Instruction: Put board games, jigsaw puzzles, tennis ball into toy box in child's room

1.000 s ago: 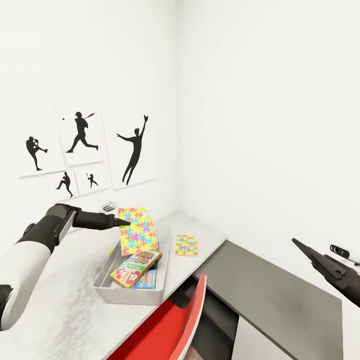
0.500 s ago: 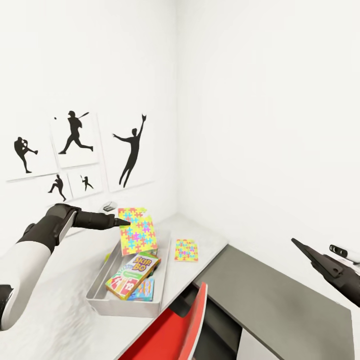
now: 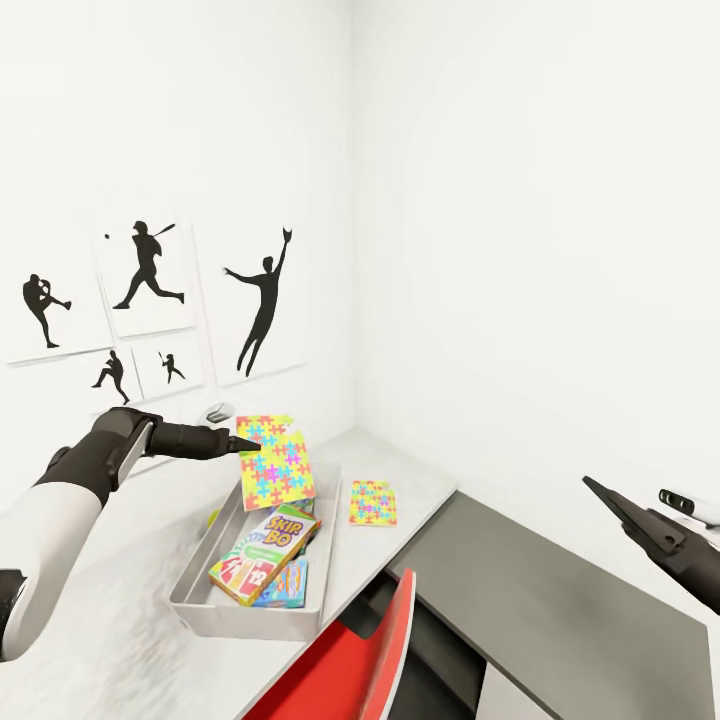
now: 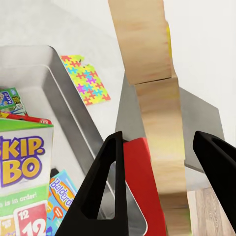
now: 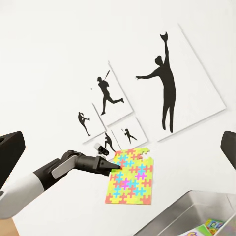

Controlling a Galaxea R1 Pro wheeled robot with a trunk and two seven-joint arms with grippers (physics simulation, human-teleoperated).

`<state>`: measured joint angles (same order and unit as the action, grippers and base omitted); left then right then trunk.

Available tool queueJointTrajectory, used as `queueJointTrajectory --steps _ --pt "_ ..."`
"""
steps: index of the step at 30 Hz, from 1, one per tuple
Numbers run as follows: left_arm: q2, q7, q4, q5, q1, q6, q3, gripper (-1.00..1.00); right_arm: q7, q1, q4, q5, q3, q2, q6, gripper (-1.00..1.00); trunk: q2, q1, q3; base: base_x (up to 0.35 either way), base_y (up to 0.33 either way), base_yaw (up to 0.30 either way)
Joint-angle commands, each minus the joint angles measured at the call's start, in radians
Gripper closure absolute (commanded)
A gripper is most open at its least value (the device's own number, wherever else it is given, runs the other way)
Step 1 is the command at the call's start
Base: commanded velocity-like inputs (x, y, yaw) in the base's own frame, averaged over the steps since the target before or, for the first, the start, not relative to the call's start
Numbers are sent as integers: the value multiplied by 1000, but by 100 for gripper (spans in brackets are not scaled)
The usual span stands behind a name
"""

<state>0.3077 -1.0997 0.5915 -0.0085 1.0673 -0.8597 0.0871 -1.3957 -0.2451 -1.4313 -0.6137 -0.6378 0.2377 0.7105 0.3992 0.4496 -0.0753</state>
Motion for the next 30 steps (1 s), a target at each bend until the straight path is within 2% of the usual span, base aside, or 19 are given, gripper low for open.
queueJointTrajectory --steps 1,22,26,29,30 --pt "1 -3 1 -1 0 -6 2 100 -2 0 0 -2 0 0 9 -100 1 0 1 18 13 0" --pt "2 -2 -7 -6 0 -5 8 100 -1 0 0 -1 -1 0 10 -100 1 0 1 9 3 0" --pt "1 6 -12 -32 0 -5 9 100 -1 0 0 0 -3 1 13 -100 1 0 1 0 0 0" --pt "1 15 -14 -90 0 -5 15 100 -3 0 0 -4 -6 2 15 -100 1 0 1 0 0 0" --pt "1 15 -14 -99 0 -4 15 100 -3 0 0 -5 -7 2 15 -100 1 0 1 0 0 0"
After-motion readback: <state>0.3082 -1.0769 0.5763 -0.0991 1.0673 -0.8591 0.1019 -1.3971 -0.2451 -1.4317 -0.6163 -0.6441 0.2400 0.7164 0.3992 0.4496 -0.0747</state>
